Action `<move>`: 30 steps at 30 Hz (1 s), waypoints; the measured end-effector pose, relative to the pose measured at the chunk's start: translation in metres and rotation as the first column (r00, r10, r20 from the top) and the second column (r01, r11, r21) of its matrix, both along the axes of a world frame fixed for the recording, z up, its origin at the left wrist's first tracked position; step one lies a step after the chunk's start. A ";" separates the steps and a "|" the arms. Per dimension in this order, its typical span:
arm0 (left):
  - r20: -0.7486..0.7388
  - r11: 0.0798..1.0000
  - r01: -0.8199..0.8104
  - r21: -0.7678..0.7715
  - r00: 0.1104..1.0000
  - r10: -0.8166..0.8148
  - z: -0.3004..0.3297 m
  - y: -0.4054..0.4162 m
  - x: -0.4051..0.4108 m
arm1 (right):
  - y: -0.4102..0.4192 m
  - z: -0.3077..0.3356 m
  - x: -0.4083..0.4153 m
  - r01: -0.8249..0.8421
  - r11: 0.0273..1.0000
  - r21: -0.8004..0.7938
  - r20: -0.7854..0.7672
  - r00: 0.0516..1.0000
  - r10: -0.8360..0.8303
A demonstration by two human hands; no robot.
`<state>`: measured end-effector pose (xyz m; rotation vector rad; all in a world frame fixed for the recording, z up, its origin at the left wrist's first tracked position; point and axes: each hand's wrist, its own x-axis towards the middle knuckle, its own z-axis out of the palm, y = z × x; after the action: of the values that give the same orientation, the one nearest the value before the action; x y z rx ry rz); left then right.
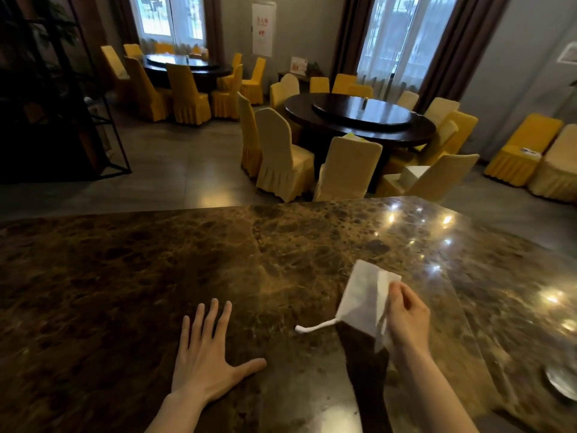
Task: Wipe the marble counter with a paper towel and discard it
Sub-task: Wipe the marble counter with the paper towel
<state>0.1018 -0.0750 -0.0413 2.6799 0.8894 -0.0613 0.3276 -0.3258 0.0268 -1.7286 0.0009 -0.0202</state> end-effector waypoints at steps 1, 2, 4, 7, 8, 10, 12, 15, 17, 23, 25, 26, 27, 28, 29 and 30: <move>0.004 1.000 -0.015 0.024 1.000 0.015 -0.003 -0.001 0.001 | -0.006 0.003 0.001 -0.039 0.996 -0.077 0.098 0.994 0.046; 0.010 0.999 -0.027 0.041 1.000 0.027 -0.006 -0.002 0.002 | -0.009 0.004 0.000 -0.089 0.982 -0.165 0.168 0.979 0.117; 0.024 0.997 -0.033 0.065 0.999 0.032 -0.010 -0.001 0.001 | -0.006 -0.005 -0.005 -0.199 0.923 -0.329 0.211 0.937 0.277; 0.028 0.997 -0.034 0.073 0.999 0.032 -0.013 0.000 0.001 | 0.014 -0.034 -0.023 -0.457 0.700 -0.549 0.101 0.795 0.598; 0.027 0.997 -0.031 0.077 0.999 0.029 -0.013 0.001 0.002 | 0.022 -0.044 -0.031 -0.510 0.585 -0.631 0.046 0.728 0.684; 0.023 0.996 -0.026 0.080 0.999 0.024 -0.014 0.000 0.001 | 0.035 -0.060 -0.048 -0.488 0.347 -0.801 -0.028 0.609 0.793; 0.019 0.997 -0.028 0.075 0.999 0.027 -0.014 0.001 0.002 | 0.048 -0.070 -0.063 -0.412 0.211 -0.887 -0.053 0.542 0.839; -0.008 0.996 -0.018 0.092 1.000 0.019 -0.013 0.001 0.003 | 0.068 -0.077 -0.081 -0.378 0.106 -0.920 -0.079 0.442 0.893; -0.021 0.995 -0.018 0.100 1.000 0.020 -0.013 0.001 0.004 | 0.068 -0.079 -0.077 -0.360 0.109 -0.927 -0.082 0.476 0.876; -0.043 0.995 -0.017 0.102 0.999 0.021 -0.011 -0.001 0.004 | 0.008 -0.076 -0.006 -0.277 0.212 -0.937 -0.149 0.868 0.474; -0.054 0.995 -0.014 0.100 0.998 0.020 -0.010 -0.001 0.005 | 0.009 -0.077 -0.005 -0.280 0.224 -0.933 -0.159 0.883 0.442; -0.059 0.995 -0.014 0.099 0.998 0.020 -0.009 -0.001 0.005 | 0.016 -0.078 -0.011 -0.284 0.225 -0.932 -0.154 0.873 0.462; -0.064 0.995 -0.012 0.097 0.998 0.018 -0.009 -0.001 0.005 | 0.026 -0.078 -0.019 -0.292 0.218 -0.931 -0.147 0.849 0.508; -0.070 0.995 -0.008 0.096 0.997 0.015 -0.008 -0.001 0.004 | 0.037 -0.079 -0.030 -0.302 0.208 -0.930 -0.134 0.808 0.574; -0.078 0.996 -0.004 0.092 0.997 0.011 -0.008 -0.001 0.004 | 0.047 -0.080 -0.043 -0.311 0.196 -0.930 -0.114 0.750 0.651; -0.088 0.996 -0.003 0.089 0.996 0.011 -0.007 -0.001 0.005 | 0.055 -0.082 -0.055 -0.322 0.182 -0.929 -0.094 0.681 0.726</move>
<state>0.1067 -0.0763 -0.0482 2.7754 0.9491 -0.1432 0.2722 -0.2710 -0.0554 -2.7270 -1.1797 0.2324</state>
